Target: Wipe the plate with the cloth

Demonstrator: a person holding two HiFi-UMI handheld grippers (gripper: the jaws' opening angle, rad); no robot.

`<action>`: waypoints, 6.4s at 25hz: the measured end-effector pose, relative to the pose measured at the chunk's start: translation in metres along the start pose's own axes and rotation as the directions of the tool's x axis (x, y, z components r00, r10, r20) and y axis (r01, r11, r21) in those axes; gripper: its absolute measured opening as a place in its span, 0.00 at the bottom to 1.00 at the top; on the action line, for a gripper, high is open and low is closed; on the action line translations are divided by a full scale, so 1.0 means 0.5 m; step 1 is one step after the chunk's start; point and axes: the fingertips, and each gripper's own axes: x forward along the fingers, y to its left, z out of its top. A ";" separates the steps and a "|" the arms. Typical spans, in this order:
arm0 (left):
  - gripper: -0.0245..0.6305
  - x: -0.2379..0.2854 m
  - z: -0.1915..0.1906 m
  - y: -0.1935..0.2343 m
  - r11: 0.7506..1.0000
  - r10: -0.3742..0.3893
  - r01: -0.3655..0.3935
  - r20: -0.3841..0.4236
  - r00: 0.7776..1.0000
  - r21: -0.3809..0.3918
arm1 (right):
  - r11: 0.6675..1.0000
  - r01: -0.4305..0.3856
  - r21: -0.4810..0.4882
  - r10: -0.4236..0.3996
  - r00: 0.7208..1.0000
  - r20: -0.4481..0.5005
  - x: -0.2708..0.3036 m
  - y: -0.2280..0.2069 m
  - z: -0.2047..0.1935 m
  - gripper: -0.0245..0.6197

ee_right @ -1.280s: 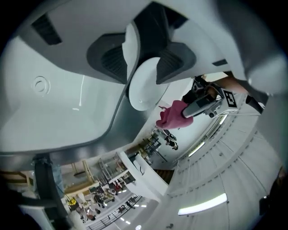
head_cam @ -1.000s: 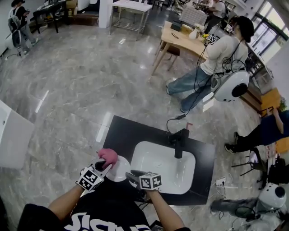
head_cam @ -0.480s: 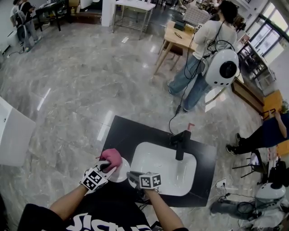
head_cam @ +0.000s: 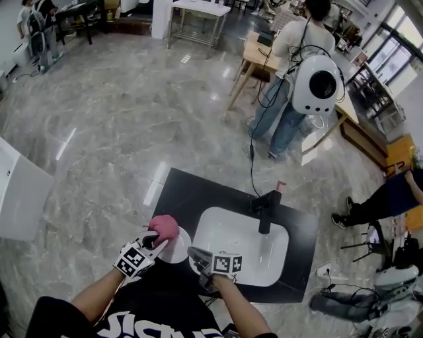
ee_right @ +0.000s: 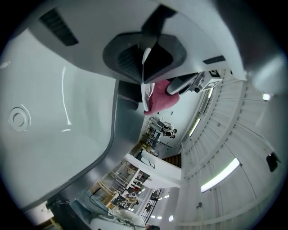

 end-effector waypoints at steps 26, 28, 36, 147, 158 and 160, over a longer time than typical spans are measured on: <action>0.12 -0.044 0.215 -0.154 0.910 0.028 -0.039 0.032 0.999 0.413 | 0.985 -0.167 -0.044 0.171 0.896 0.409 -0.134 0.232 0.172 0.08; 0.12 -0.056 0.206 -0.140 0.906 0.046 -0.053 0.026 0.999 0.421 | 0.984 -0.177 -0.027 0.172 0.890 0.421 -0.142 0.234 0.170 0.08; 0.12 -0.092 0.198 -0.040 0.902 0.178 -0.177 0.035 0.983 0.393 | 0.973 -0.229 0.008 0.205 0.886 0.416 -0.152 0.245 0.128 0.08; 0.12 -0.195 0.337 -0.148 0.981 0.061 -0.134 0.433 0.899 0.138 | 0.429 0.611 -0.666 0.007 0.735 0.678 -0.222 0.448 0.133 0.07; 0.12 -0.202 0.346 -0.157 0.977 0.051 -0.137 0.444 0.895 0.164 | 0.423 0.615 -0.665 0.006 0.732 0.681 -0.226 0.447 0.133 0.07; 0.12 -0.204 0.343 -0.155 0.978 0.054 -0.138 0.446 0.894 0.158 | 0.425 0.616 -0.663 0.006 0.731 0.683 -0.226 0.446 0.133 0.07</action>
